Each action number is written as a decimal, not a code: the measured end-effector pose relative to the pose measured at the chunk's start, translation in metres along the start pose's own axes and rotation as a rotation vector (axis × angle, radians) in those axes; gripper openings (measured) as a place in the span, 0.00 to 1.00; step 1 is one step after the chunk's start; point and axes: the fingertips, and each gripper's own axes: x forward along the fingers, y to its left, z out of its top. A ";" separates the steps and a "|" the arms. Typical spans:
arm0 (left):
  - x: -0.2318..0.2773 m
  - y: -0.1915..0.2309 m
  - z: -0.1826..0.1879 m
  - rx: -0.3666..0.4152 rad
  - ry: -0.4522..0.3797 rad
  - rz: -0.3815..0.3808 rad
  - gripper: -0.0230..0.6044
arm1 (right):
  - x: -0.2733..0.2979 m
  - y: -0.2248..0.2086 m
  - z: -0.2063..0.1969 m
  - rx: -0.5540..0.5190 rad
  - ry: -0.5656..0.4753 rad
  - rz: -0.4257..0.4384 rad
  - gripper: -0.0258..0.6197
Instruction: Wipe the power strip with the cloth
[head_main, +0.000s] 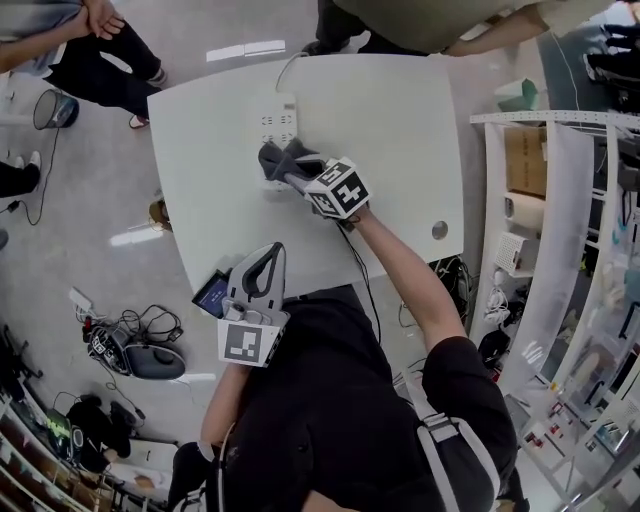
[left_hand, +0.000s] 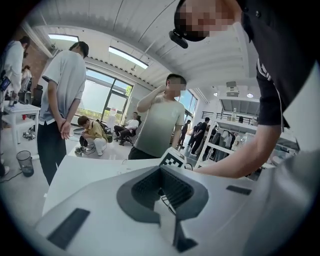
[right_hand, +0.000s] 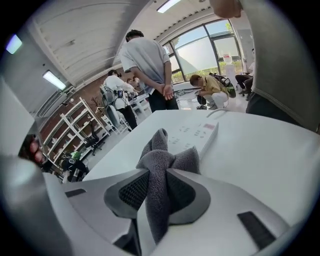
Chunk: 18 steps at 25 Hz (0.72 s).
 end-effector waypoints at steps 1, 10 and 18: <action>0.000 -0.002 -0.001 0.005 0.001 -0.009 0.10 | -0.002 0.011 -0.010 -0.007 0.010 0.012 0.21; -0.007 -0.010 -0.009 0.021 0.007 -0.020 0.10 | -0.010 -0.047 0.077 -0.071 -0.093 -0.071 0.21; -0.024 -0.005 -0.016 0.013 0.026 0.050 0.10 | 0.056 -0.096 0.129 -0.099 0.047 -0.206 0.21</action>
